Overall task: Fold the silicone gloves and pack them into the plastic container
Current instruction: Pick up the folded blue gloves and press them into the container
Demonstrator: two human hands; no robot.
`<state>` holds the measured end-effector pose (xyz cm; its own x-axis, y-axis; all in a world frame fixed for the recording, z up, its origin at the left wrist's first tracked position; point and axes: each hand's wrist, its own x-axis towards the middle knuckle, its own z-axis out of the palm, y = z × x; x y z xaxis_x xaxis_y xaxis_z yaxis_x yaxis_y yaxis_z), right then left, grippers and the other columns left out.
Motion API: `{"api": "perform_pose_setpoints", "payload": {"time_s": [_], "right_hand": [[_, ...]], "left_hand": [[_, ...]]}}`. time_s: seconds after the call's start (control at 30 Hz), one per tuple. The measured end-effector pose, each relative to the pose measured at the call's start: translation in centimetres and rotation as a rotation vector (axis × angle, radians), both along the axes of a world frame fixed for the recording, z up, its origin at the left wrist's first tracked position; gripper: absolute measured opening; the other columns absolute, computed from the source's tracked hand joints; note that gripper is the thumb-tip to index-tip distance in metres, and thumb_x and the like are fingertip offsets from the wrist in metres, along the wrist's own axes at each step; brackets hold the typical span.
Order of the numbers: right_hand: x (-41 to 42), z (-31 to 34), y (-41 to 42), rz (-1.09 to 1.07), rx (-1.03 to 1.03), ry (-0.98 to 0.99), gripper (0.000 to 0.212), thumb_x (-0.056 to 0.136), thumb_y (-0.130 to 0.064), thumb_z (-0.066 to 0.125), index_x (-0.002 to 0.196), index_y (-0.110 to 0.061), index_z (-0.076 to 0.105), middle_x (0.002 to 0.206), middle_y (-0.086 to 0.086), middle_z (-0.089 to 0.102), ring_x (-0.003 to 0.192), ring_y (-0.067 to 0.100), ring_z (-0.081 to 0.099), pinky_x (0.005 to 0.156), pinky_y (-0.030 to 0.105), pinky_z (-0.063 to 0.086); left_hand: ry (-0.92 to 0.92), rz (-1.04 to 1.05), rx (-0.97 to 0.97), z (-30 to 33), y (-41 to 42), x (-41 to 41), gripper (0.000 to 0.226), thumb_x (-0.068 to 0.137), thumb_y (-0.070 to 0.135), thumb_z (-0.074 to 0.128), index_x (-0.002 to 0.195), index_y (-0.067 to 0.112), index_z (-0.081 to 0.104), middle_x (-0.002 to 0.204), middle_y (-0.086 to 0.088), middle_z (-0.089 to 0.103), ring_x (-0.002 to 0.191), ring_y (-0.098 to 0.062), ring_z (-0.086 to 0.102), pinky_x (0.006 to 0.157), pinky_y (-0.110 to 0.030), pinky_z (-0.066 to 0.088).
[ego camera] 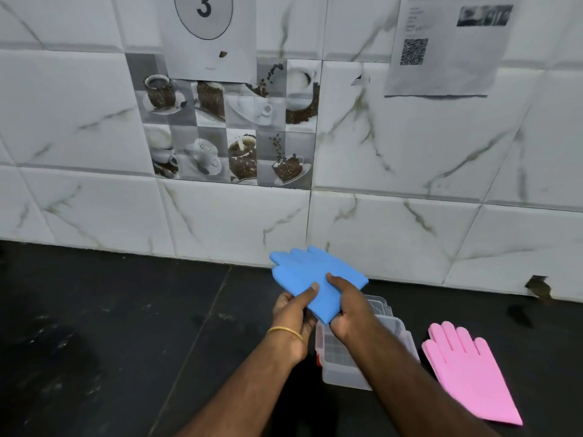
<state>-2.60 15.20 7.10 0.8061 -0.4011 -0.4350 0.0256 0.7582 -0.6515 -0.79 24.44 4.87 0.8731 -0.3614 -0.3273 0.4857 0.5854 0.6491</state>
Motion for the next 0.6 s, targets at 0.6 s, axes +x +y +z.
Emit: {"api": "perform_pose_setpoints", "payload": {"time_s": [0.6], "right_hand": [[-6.9, 2.1, -12.9, 0.27, -0.255, 0.162, 0.038, 0.084, -0.004, 0.073, 0.12, 0.001, 0.065, 0.112, 0.021, 0.073, 0.108, 0.038, 0.069, 0.092, 0.051, 0.056]], "left_hand": [[0.179, -0.376, -0.363, -0.2, -6.4, -0.7, 0.12, 0.035, 0.095, 0.059, 0.121, 0.012, 0.067, 0.127, -0.028, 0.06, 0.114, -0.054, 0.055, 0.09, -0.073, 0.04]]}}
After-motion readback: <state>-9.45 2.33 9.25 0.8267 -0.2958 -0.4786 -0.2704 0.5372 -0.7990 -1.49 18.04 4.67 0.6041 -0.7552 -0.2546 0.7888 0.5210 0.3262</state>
